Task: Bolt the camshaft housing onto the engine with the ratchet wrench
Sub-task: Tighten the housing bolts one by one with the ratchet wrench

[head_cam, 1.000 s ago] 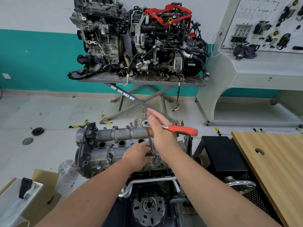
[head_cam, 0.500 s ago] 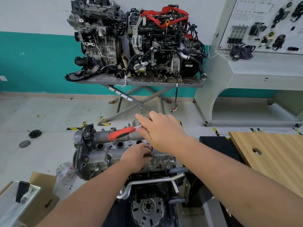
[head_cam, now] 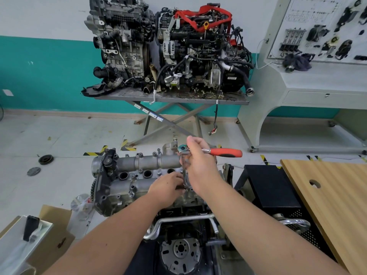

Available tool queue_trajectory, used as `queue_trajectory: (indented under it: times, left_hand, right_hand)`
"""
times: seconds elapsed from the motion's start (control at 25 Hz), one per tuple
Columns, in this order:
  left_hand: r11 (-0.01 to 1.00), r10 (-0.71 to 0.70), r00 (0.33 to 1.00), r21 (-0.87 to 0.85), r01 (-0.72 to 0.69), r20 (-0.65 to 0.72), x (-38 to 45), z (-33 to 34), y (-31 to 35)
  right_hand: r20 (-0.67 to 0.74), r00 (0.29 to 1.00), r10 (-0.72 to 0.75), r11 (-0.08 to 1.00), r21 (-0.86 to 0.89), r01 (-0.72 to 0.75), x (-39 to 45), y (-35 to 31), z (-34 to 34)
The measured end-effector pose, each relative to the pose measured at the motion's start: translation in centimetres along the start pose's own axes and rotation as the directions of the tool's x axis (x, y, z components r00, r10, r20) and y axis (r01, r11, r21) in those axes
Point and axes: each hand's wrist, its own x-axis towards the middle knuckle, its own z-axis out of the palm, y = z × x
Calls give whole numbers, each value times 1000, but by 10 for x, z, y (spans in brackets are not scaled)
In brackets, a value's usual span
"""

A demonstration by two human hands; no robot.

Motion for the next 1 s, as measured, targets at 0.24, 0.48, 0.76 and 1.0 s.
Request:
queue_trajectory:
  times: [0.24, 0.48, 0.76, 1.0]
  left_hand:
    - [998, 51, 996, -42, -54, -67, -4, 1, 3]
    - [998, -69, 997, -12, 68, -33, 0, 2, 1]
    - [1000, -30, 997, -8, 29, -68, 2, 9, -5]
    - [1000, -17, 999, 15, 17, -40, 2, 7, -5]
  right_hand:
    - [586, 487, -647, -57, -674, 736, 8, 12, -23]
    - [783, 571, -248, -395, -619, 678, 5, -24, -16]
    - [548, 835, -40, -181, -826, 534, 12, -48, 11]
    - [211, 924, 318, 945, 12, -328, 1, -37, 12]
